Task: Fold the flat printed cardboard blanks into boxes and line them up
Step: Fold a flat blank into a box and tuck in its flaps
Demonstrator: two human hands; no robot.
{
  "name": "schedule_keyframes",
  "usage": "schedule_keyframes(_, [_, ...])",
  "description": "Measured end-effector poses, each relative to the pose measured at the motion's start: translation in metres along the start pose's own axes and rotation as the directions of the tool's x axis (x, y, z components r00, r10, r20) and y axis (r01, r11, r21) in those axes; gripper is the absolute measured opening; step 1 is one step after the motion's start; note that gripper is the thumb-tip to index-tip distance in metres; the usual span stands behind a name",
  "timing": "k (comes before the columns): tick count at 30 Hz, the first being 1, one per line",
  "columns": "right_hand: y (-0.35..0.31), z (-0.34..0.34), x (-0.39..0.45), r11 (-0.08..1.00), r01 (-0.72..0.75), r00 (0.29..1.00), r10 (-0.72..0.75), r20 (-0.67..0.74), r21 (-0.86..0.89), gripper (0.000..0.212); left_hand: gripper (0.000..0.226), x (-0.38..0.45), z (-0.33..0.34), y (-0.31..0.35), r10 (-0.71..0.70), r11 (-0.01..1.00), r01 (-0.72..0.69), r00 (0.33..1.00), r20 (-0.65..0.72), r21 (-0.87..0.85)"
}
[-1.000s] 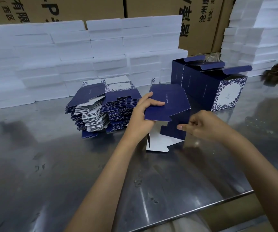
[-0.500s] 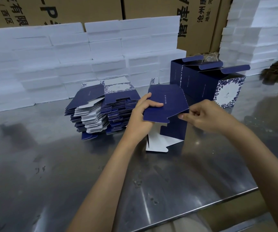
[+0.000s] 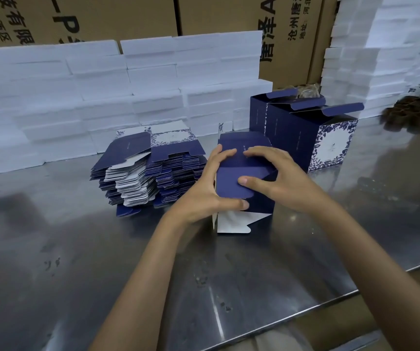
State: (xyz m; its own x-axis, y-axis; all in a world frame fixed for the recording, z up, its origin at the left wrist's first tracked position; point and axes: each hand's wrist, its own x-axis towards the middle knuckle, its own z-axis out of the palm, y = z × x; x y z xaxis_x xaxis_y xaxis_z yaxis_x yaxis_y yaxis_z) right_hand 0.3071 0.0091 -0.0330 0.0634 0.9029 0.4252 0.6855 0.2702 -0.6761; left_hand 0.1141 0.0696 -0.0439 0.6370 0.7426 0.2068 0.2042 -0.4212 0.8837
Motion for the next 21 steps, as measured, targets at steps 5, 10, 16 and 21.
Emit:
schedule_keyframes(5, [0.004,0.009,0.001,0.998,0.056,0.983,-0.060,-0.171,-0.029,0.043,0.052,0.004,0.004,0.001,0.061,0.998,-0.065,0.986,-0.153,-0.021])
schedule_keyframes(10, [0.002,0.017,0.002,0.993,0.042,0.974,-0.017,-0.226,0.107,0.031,0.022,0.008,0.013,-0.004,0.035,0.971,-0.116,0.933,-0.357,-0.209])
schedule_keyframes(16, [0.002,0.016,0.003,0.970,0.015,0.977,0.037,-0.212,0.241,0.019,0.020,0.008,0.018,-0.002,0.032,0.963,-0.131,0.923,-0.384,-0.236])
schedule_keyframes(21, [0.002,0.024,0.003,0.965,0.050,0.955,0.031,-0.297,0.259,0.015,0.019,0.009,0.022,0.000,0.024,0.965,-0.137,0.895,-0.444,-0.225])
